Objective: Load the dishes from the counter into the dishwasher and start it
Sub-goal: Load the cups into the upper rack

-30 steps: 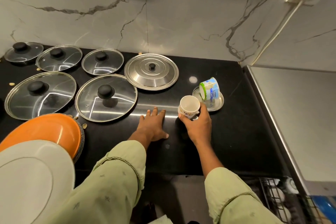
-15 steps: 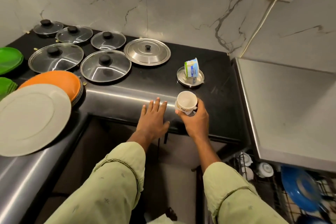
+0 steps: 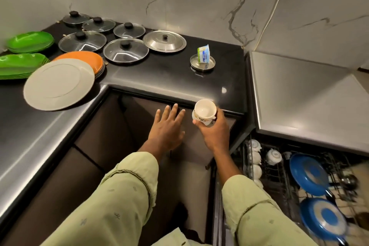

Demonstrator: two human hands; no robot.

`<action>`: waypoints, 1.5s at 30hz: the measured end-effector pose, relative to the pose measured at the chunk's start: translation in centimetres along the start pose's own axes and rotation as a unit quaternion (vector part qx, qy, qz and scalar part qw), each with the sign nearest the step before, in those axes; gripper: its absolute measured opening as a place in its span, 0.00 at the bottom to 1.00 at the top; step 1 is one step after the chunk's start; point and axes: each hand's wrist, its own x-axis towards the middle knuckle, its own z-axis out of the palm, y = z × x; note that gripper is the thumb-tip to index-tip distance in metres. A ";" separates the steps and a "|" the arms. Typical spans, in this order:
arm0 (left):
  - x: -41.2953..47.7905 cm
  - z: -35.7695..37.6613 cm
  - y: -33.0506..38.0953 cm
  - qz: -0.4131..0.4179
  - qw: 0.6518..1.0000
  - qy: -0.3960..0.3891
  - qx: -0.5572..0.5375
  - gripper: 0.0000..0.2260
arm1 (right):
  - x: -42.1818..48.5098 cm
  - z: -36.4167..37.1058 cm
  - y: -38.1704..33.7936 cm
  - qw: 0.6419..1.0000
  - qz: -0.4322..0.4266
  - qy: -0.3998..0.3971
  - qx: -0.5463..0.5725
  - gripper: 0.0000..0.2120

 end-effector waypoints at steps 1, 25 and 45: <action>-1.2 0.4 0.5 0.007 1.000 -0.001 0.014 0.35 | -1.2 -0.7 0.3 1.000 -0.002 0.004 -0.003 0.33; -19.8 8.1 26.3 0.041 0.996 -0.074 0.016 0.33 | -19.4 -28.2 12.7 0.999 0.033 0.005 -0.010 0.33; -10.5 15.1 35.9 0.062 0.982 -0.178 0.029 0.35 | -15.1 -35.8 24.3 0.983 0.174 -0.006 -0.061 0.36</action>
